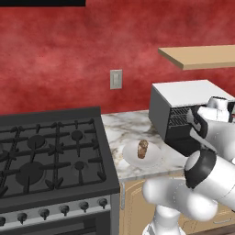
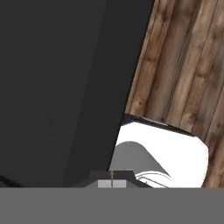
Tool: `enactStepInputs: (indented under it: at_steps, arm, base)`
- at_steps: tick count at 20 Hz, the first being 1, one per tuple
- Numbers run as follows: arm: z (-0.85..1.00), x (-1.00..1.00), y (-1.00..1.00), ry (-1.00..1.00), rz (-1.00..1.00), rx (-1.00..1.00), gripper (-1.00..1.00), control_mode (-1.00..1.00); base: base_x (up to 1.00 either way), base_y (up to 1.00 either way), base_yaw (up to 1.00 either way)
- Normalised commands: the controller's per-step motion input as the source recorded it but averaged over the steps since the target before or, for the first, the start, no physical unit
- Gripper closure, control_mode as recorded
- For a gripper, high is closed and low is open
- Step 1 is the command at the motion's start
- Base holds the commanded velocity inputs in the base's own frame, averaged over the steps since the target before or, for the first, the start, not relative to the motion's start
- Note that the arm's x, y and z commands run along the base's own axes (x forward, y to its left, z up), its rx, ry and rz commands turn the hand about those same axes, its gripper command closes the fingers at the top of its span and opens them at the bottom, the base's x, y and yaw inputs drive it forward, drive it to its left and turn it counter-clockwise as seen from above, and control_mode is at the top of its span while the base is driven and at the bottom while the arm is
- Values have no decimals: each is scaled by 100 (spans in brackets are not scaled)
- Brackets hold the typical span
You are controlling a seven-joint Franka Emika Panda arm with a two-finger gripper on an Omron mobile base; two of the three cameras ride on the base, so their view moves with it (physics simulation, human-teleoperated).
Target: Open the toaster oven door. Place the bread on the bottom rack in the toaster oven and place the chicken drumstick on the top rack.
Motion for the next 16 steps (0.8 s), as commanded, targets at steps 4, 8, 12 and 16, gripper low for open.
enactStepInputs:
  at_steps: [4,8,12,16]
  arm:
    - [-59,21,1,-1,5,0,100,-100]
    - [-41,31,4,2,1,0,100,-100]
    - [-59,9,0,9,1,0,100,-100]
    - [-70,-2,0,6,2,0,100,-100]
  base:
    - [0,0,0]
    - [0,0,0]
    - [0,0,0]
    - [0,0,0]
